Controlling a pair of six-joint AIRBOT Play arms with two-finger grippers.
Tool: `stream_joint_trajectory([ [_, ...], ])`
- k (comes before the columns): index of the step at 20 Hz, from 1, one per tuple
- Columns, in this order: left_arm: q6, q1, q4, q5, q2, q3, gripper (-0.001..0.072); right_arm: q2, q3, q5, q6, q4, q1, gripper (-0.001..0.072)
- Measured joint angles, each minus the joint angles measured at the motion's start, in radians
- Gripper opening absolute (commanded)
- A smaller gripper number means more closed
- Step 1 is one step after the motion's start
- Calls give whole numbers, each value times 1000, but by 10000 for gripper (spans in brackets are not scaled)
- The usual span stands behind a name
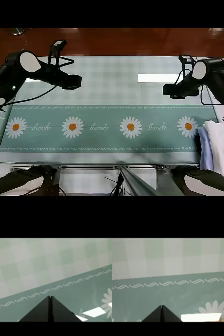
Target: Fold the shirts.
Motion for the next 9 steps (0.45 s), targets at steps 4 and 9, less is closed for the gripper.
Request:
stream_joint_trajectory([
  [4, 0, 0, 1, 0, -1, -1, 27, -3, -1, 1, 4, -5, 1, 19],
  [9, 0, 0, 2, -1, -1, -1, 27, -4, -1, 2, 7, -6, 1, 19],
])
